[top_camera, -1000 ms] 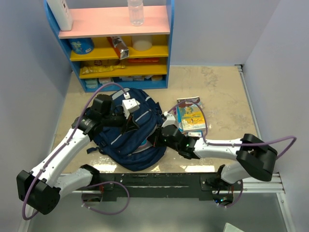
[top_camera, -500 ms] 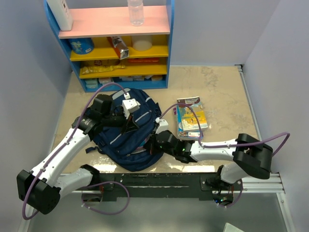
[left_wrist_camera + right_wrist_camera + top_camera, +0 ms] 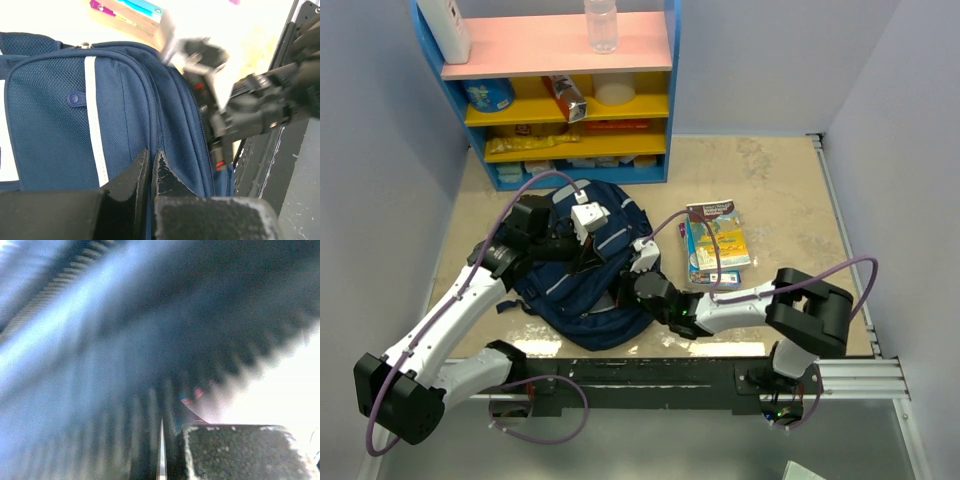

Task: Pack the student bag
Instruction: Place the stationery in the student bag.

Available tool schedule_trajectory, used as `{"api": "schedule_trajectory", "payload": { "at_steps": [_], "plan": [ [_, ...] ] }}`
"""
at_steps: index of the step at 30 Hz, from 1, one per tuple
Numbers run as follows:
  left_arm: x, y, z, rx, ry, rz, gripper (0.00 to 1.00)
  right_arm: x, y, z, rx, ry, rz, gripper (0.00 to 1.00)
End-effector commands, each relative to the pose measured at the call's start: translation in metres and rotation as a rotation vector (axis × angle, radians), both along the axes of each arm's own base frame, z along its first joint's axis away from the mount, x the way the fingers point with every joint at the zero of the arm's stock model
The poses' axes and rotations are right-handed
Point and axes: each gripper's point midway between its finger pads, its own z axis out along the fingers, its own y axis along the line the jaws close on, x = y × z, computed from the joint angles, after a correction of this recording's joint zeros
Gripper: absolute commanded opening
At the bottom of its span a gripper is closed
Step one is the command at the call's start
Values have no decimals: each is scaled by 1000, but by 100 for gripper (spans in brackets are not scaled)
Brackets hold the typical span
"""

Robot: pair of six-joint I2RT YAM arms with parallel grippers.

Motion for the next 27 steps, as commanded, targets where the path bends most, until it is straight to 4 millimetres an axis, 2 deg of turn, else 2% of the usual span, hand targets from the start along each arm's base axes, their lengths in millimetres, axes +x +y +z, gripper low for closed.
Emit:
{"api": "schedule_trajectory", "payload": {
  "at_steps": [1, 3, 4, 5, 6, 10, 11, 13, 14, 15, 16, 18, 21, 23, 25, 26, 27],
  "plan": [
    [-1, -11, 29, -75, -94, -65, 0, 12, -15, 95, 197, -217, -84, 0],
    [0, -11, 27, -73, -90, -61, 0, 6, -28, 99, 143, -238, -92, 0],
    [1, -12, 25, -72, -84, -60, 0, 1, -38, 115, 158, -251, -99, 6],
    [2, -12, 24, -69, -83, -56, 0, -9, -40, 119, 144, -262, -80, 8],
    [3, -12, 22, -69, -75, -52, 0, -15, -47, 110, 87, -252, -75, 11],
    [15, -12, 15, -56, -61, -3, 0, -46, -66, 112, 0, -237, -64, 37],
    [21, -13, 15, -53, -65, 17, 0, -64, -62, 114, 9, -224, -28, 41],
    [33, -14, 12, -40, -61, 40, 0, -85, -58, 103, -34, -199, 30, 46],
    [38, -15, 13, -39, -60, 49, 0, -92, -54, 99, -24, -164, 37, 47],
    [44, -18, 13, -38, -54, 58, 0, -97, -48, 86, -70, -146, 52, 46],
    [49, -19, 14, -42, -58, 66, 0, -101, -44, 81, -82, -130, 55, 39],
    [59, -24, 17, -58, -58, 89, 0, -107, -30, 70, -97, -97, 58, 35],
    [70, -28, 14, -69, -53, 121, 0, -108, -11, 72, -83, -86, 52, 45],
    [77, -29, 13, -71, -55, 143, 0, -106, -4, 71, -91, -80, 39, 45],
    [82, -30, 16, -82, -63, 153, 0, -102, 6, 74, -93, -90, 19, 54],
    [83, -32, 18, -90, -60, 158, 0, -100, 7, 73, -98, -89, 3, 62],
    [84, -32, 19, -95, -59, 158, 0, -97, 11, 82, -80, -99, -19, 75]
  ]
}}
